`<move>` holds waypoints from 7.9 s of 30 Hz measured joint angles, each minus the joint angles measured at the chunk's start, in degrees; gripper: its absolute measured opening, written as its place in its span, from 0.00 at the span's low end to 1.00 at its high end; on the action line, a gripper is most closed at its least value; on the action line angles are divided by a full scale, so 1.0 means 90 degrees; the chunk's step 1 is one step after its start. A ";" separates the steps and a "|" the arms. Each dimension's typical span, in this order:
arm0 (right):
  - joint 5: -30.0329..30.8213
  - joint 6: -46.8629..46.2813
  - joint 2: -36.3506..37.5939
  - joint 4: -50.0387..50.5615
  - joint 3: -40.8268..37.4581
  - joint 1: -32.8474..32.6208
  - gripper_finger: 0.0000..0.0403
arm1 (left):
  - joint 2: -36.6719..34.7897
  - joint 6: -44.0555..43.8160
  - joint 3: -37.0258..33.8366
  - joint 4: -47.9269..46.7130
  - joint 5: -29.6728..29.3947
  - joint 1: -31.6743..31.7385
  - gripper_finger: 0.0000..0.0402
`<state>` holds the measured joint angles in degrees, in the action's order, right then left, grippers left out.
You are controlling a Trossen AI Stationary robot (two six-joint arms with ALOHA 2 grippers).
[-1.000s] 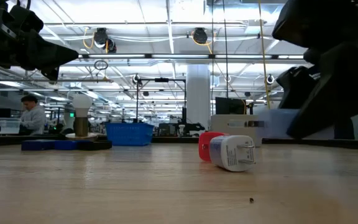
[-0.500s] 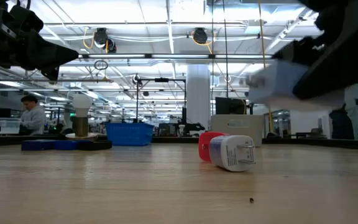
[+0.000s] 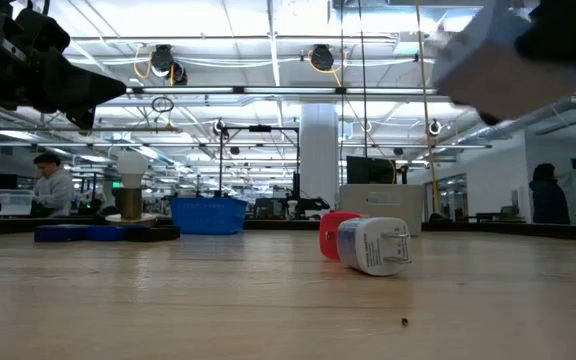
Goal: Pick & Place Office items
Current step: Put the blue charger adapter into the gray bin, then put the pink charger adapter into the gray bin
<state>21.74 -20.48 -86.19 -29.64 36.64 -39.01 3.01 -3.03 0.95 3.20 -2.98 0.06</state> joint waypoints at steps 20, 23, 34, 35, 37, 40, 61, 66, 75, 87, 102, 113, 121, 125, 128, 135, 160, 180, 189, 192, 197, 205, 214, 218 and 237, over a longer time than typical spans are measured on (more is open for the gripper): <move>0.0650 0.0874 0.3661 -0.1021 -0.2407 -0.0219 0.53 | -0.0001 0.0000 0.0000 0.0000 0.0000 0.0000 0.05; 0.0953 0.0832 0.3841 -0.1022 -0.2613 -0.0213 0.55 | -0.0001 0.0000 0.0000 -0.0001 0.0002 0.0001 0.05; 0.0960 0.0786 0.3977 -0.1066 -0.2814 -0.0096 0.54 | -0.0001 0.0000 0.0000 -0.0002 0.0000 0.0002 0.05; 0.1046 0.0841 0.3997 -0.1077 -0.2814 -0.0055 0.54 | -0.0002 0.0000 0.0000 0.0000 0.0000 0.0001 0.05; 0.1112 0.0991 0.4036 -0.1124 -0.2814 0.0090 0.55 | 0.0000 0.0000 0.0000 -0.0002 0.0001 0.0001 0.05; 0.1108 0.1315 0.4136 -0.1162 -0.2814 0.0385 0.53 | -0.0002 0.0000 0.0000 -0.0001 0.0000 0.0002 0.05; 0.0870 0.2190 0.4198 -0.1205 -0.2814 0.3332 0.54 | -0.0001 0.0001 0.0000 0.0000 0.0000 0.0001 0.05; 0.0748 0.1917 0.4196 -0.1152 -0.2812 0.4024 0.52 | -0.0002 0.0002 0.0000 0.0000 0.0000 0.0002 0.05; 0.0745 0.1043 0.4194 -0.0841 -0.2809 0.4812 0.54 | -0.0001 0.0001 0.0000 0.0000 0.0000 0.0001 0.05; 0.0743 0.0236 0.3814 -0.0776 -0.2807 0.5247 0.53 | -0.0002 0.0000 0.0000 0.0000 0.0000 0.0000 0.05; -0.0776 0.0348 0.2110 0.0178 -0.1357 0.6775 0.53 | -0.0001 0.0000 0.0000 0.0000 0.0000 0.0001 0.05; -0.1263 0.0738 0.0893 0.1236 0.0099 0.7853 0.53 | -0.0001 0.0001 0.0000 0.0000 0.0001 0.0000 0.05; -0.1087 0.0541 0.0057 0.1171 0.0137 0.8371 0.53 | -0.0001 0.0000 0.0000 0.0000 0.0000 0.0002 0.05; -0.1068 0.0548 -0.0151 0.0975 0.0151 0.8381 0.53 | -0.0002 0.0000 0.0000 0.0000 0.0000 0.0000 0.05; -0.1071 0.0549 -0.0190 0.0927 0.0149 0.8322 0.53 | -0.0002 0.0000 0.0000 0.0000 0.0000 0.0001 0.05; -0.1115 0.0683 -0.0190 0.0944 0.0141 0.8275 0.53 | 0.0000 0.0000 0.0000 0.0000 0.0002 0.0000 0.05; -0.1078 0.1207 -0.0230 0.3327 0.1686 0.8629 0.53 | -0.0001 0.0000 0.0000 0.0000 0.0001 0.0000 0.05; -0.0746 0.1345 -0.1067 0.2994 0.1703 0.8615 0.53 | -0.0002 0.0000 0.0000 0.0000 0.0001 0.0000 0.05; -0.0776 0.1438 -0.1094 0.3107 0.1684 0.8612 0.59 | -0.0002 0.0002 0.0000 0.0000 0.0000 0.0002 0.05; -0.0782 0.1425 -0.1096 0.3100 0.1674 0.8612 0.62 | -0.0001 0.0000 -0.0001 0.0001 0.0000 0.0001 0.05; -0.0782 0.1510 -0.1096 0.3081 0.1674 0.8612 0.64 | 0.0000 0.0000 0.0000 0.0000 0.0000 0.0002 0.05; -0.0776 0.1726 -0.1092 0.3029 0.1674 0.8610 0.64 | -0.0002 0.0000 0.0000 0.0000 0.0000 0.0002 0.05; -0.0781 0.1879 -0.0679 0.2923 0.1684 0.8469 0.63 | -0.0002 0.0000 0.0000 0.0000 0.0001 0.0001 0.05; -0.0777 0.2201 -0.0346 0.2752 0.1684 0.8225 0.63 | -0.0002 0.0000 0.0000 0.0000 0.0000 0.0002 0.05; -0.0787 0.3048 0.0067 0.0932 0.1684 0.6383 0.62 | -0.0002 0.0000 0.0000 0.0000 0.0000 0.0002 0.05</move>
<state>14.66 6.95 -85.58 -21.25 51.79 18.43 2.99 -3.03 0.95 3.20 -2.98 0.08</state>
